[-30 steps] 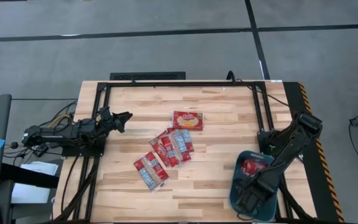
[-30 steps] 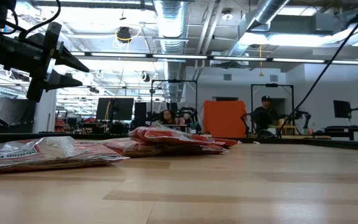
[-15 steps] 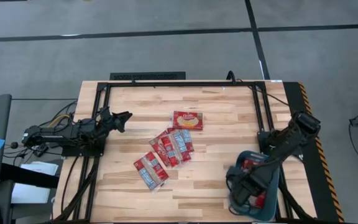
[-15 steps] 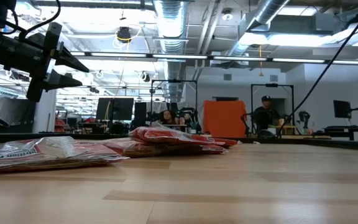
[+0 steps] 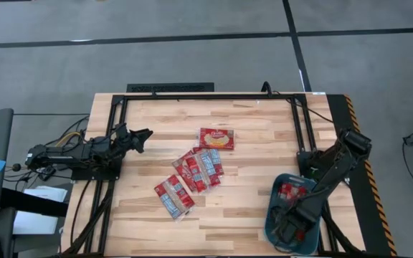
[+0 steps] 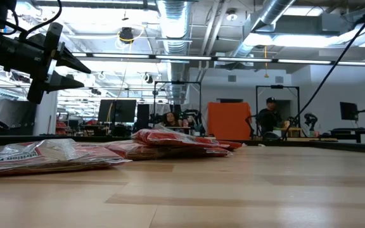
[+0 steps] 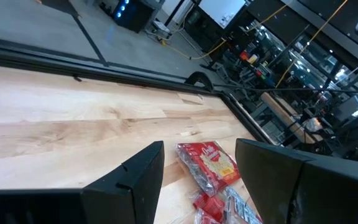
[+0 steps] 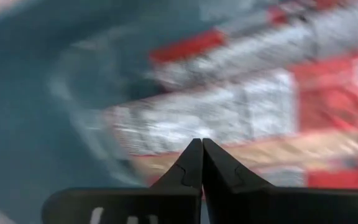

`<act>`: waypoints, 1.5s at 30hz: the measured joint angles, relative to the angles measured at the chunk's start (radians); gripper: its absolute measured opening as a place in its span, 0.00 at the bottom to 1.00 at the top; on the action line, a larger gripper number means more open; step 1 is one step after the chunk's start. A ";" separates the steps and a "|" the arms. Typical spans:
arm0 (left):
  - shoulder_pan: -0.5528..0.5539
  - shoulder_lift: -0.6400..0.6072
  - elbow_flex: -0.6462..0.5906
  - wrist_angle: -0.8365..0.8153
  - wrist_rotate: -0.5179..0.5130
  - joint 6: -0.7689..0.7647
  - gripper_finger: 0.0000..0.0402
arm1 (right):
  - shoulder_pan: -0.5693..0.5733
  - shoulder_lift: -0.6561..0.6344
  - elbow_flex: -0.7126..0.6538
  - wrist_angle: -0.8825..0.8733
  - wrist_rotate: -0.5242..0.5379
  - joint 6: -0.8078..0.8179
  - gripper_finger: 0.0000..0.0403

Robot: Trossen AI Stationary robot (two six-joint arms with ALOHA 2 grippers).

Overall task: Sort popcorn bags into baskets
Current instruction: Put the popcorn bag into the blue bin

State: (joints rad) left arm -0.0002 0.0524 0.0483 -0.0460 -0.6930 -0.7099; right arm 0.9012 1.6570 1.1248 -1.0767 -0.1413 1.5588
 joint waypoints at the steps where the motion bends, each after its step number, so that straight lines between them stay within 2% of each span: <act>1: 0.000 0.000 0.000 0.000 0.000 0.004 0.47 | 0.010 0.001 0.000 -0.035 0.000 0.016 0.06; 10: 0.000 0.000 0.000 0.000 -0.002 0.017 0.47 | 0.012 0.001 0.000 -0.279 0.031 0.051 0.05; 19: 0.000 0.000 0.000 0.000 -0.002 0.026 0.47 | 0.024 -0.010 0.001 0.060 0.031 -0.038 0.04; 26: 0.000 0.000 0.000 0.000 -0.003 0.039 0.47 | 0.060 0.113 0.003 -0.084 -0.041 -0.023 0.04; 32: 0.000 0.000 0.000 0.000 -0.003 0.030 0.47 | 0.012 0.164 0.000 -0.216 -0.047 -0.122 0.06; 36: 0.000 0.000 0.000 0.000 -0.010 0.022 0.47 | -0.029 0.163 -0.001 -0.298 0.003 -0.162 0.07; 39: 0.000 0.000 0.000 0.000 -0.024 0.022 0.47 | -0.051 0.163 -0.001 -0.347 0.091 -0.162 0.06; 43: 0.000 0.000 0.000 0.000 -0.028 0.022 0.47 | -0.082 0.163 -0.001 -0.390 0.204 -0.092 0.04; 45: 0.000 0.000 0.000 0.000 -0.029 0.020 0.47 | -0.092 0.163 -0.001 -0.410 0.223 -0.068 0.05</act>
State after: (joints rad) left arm -0.0002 0.0525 0.0483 -0.0463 -0.7216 -0.6898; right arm 0.8091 1.8198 1.1236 -1.4870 0.0820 1.4906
